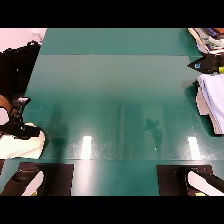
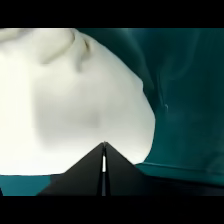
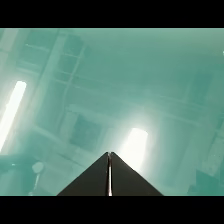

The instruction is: Fold the shirts.

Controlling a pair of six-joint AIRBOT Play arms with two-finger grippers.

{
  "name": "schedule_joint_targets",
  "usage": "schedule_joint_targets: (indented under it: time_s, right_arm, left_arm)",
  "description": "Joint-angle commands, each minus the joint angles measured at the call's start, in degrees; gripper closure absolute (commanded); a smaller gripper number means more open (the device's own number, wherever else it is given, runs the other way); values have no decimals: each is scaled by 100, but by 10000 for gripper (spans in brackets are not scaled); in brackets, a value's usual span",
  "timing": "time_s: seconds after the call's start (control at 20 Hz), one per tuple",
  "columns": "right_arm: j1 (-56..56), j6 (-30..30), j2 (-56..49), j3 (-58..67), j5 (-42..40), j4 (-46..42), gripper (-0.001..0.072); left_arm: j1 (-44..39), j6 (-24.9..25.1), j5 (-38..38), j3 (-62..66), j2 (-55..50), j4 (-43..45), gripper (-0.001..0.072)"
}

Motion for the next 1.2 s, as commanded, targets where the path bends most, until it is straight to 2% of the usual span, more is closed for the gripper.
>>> schedule_joint_targets:
  time_s: [0.0,0.55,0.9,1.15]
  right_arm:
    - [4,0,-4,7,7,0,699]
    - [4,0,-4,4,48,-2,700]
    - [2,0,-4,7,26,0,700]
    - [2,2,-4,7,31,2,700]
  left_arm:
    - [4,0,267,177,4,-24,655]
    - [4,-9,249,175,4,138,653]
    - [4,-70,756,177,4,98,654]
    - [4,-66,800,177,4,101,654]
